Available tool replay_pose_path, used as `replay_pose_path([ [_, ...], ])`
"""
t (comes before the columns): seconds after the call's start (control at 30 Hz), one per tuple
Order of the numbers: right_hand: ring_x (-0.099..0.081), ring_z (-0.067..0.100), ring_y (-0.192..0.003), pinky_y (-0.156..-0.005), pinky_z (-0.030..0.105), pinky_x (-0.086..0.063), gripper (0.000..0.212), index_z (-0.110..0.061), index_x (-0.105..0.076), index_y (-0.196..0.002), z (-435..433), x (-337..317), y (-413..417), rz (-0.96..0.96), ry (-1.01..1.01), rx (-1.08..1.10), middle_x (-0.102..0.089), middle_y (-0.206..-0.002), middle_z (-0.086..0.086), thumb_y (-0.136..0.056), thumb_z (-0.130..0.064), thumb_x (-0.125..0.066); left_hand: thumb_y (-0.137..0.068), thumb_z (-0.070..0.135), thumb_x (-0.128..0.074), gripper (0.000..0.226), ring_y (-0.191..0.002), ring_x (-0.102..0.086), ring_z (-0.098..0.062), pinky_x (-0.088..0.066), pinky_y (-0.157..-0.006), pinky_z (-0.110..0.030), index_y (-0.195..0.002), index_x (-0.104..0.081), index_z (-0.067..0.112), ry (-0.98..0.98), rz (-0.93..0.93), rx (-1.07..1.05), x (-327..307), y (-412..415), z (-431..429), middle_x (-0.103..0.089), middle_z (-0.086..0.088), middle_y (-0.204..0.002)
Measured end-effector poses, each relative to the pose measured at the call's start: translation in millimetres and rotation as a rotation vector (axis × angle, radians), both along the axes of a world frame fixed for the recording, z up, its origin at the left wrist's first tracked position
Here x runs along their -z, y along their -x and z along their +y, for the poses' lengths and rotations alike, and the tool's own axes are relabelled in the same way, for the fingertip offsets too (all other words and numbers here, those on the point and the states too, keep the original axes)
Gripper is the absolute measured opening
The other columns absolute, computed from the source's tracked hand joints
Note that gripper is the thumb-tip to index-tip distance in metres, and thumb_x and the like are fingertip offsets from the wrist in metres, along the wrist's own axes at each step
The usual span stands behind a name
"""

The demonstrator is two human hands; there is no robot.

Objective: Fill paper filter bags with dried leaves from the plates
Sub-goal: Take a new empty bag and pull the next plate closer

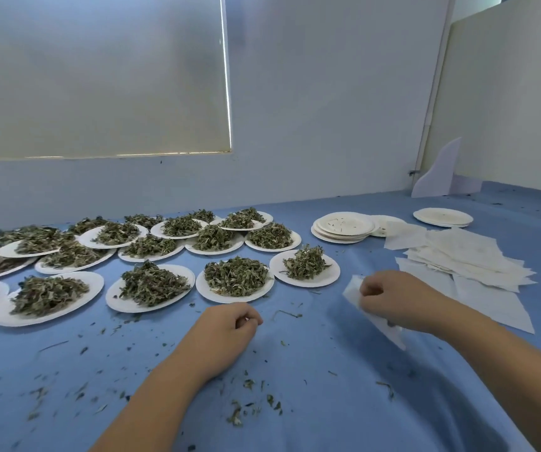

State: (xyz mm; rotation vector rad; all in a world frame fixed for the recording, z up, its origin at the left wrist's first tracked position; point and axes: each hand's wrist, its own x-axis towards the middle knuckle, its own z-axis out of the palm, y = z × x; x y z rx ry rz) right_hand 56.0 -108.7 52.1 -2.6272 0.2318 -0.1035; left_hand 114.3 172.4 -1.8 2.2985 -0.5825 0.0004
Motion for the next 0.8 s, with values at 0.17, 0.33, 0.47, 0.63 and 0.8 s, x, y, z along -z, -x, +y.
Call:
replay_pose_path([
  [0.17,-0.056,0.006,-0.06,-0.064,0.025,-0.052,0.026,-0.024,-0.056,-0.062,72,-16,8,0.027,-0.42,-0.37,-0.055,-0.063,-0.012,-0.087,-0.017,-0.059,-0.096,0.024,-0.052,0.021,-0.054,-0.056,-0.004,-0.047,-0.052,-0.016,-0.086,-0.068,0.035,0.157,0.061,-0.067,-16,10,43,-0.068,0.004,-0.075],
  [0.33,-0.055,0.005,-0.059,-0.06,0.018,-0.048,0.032,-0.028,-0.058,-0.061,175,-17,-6,0.06,-0.57,-0.669,-0.054,-0.061,-0.014,-0.09,-0.014,-0.057,-0.096,0.02,-0.053,0.021,-0.059,-0.063,-0.011,-0.05,-0.056,-0.023,-0.088,-0.071,0.029,0.219,0.056,-0.265,-32,23,138,-0.07,0.006,-0.075],
  [0.47,-0.056,0.007,-0.058,-0.064,0.023,-0.051,0.025,-0.024,-0.055,-0.064,271,-9,-21,0.129,-0.599,-0.854,-0.054,-0.061,-0.011,-0.088,-0.017,-0.061,-0.096,0.026,-0.054,0.021,-0.056,-0.061,-0.01,-0.046,-0.053,-0.022,-0.085,-0.072,0.026,0.172,0.047,-0.537,-37,43,242,-0.07,0.007,-0.074],
  [0.63,-0.059,0.008,-0.06,-0.062,0.022,-0.051,0.02,-0.025,-0.061,-0.067,369,8,-33,0.263,-0.673,-0.952,-0.06,-0.063,-0.01,-0.086,-0.02,-0.061,-0.094,0.031,-0.053,0.022,-0.055,-0.06,-0.009,-0.047,-0.054,-0.021,-0.08,-0.07,0.024,-0.044,0.067,-0.852,-30,72,364,-0.069,0.006,-0.074],
  [0.8,-0.056,0.014,-0.055,-0.055,0.026,-0.045,0.02,-0.016,-0.056,-0.069,425,23,-44,0.344,-0.83,-0.887,-0.056,-0.063,0.0,-0.087,-0.017,-0.062,-0.089,0.018,-0.053,0.024,-0.049,-0.055,-0.017,-0.045,-0.055,-0.025,-0.073,-0.066,0.006,0.001,0.097,-1.22,-19,84,451,-0.066,-0.003,-0.067],
])
